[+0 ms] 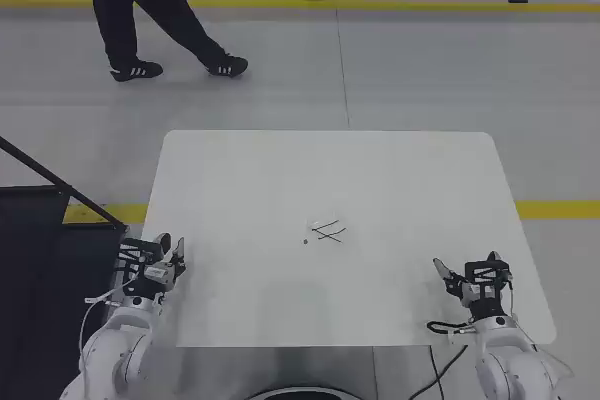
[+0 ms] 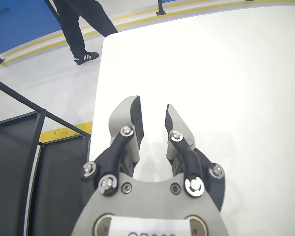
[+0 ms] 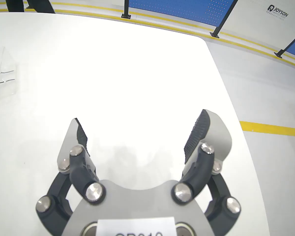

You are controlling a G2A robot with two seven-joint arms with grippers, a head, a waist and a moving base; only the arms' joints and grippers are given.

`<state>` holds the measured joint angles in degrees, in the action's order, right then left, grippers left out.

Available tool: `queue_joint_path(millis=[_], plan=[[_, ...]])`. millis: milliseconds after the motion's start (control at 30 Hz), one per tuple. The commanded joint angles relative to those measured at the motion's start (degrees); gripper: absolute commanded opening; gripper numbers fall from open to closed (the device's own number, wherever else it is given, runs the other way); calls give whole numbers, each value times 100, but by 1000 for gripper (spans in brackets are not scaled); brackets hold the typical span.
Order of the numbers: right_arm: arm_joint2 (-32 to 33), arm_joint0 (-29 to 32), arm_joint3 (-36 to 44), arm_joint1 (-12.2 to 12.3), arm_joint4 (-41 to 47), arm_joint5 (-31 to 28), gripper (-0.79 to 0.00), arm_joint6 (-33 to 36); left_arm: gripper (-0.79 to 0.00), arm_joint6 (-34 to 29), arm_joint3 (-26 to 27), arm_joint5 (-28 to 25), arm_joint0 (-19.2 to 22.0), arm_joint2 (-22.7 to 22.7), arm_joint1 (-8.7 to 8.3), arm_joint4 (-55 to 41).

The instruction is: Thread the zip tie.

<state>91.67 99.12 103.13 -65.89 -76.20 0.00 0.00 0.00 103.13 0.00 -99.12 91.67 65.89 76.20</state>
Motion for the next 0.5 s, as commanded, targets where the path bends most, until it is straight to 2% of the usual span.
queue_joint_path(millis=[0, 233, 467], plan=[[0, 0, 0, 0, 0, 0, 0, 0, 0, 3, 5, -7, 4, -3, 1, -17], [-14, -46, -1, 5, -149, -253, 0, -91, 0, 343, 225, -453, 18, -41, -12, 282], [16, -76, 395, 33, -399, -773, 0, 14, 0, 861, 527, -1452, 106, 103, -85, 705]])
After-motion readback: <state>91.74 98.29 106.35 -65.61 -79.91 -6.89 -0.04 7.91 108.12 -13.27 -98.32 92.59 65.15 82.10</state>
